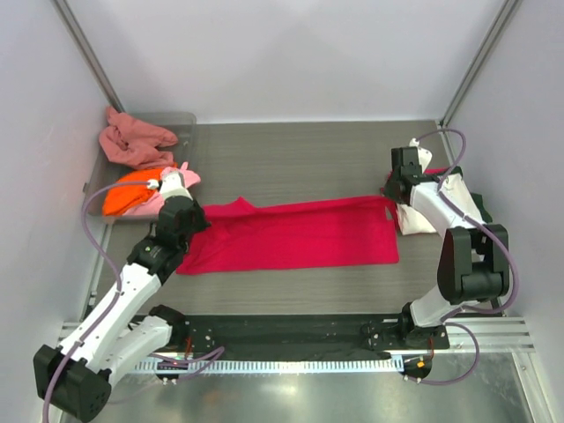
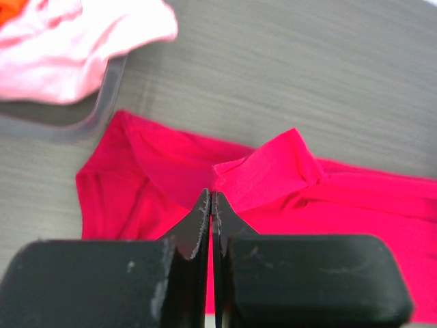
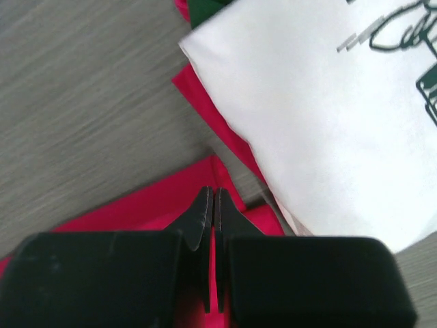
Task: Fold and stack the t-shirts
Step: Fold the tshirt
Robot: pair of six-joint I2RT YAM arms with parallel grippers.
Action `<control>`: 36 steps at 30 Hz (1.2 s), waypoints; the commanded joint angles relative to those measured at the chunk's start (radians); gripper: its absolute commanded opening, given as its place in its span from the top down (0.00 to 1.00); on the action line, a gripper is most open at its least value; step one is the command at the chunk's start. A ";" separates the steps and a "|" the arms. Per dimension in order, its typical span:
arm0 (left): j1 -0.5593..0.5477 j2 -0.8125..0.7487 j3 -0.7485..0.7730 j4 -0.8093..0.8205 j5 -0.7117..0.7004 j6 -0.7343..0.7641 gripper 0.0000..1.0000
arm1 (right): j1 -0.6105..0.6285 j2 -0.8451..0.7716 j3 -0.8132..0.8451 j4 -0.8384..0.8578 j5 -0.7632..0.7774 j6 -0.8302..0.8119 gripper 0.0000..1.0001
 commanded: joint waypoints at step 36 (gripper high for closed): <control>-0.004 -0.095 -0.065 -0.156 0.113 -0.244 0.28 | 0.311 -0.218 -0.283 0.495 -0.643 0.088 0.45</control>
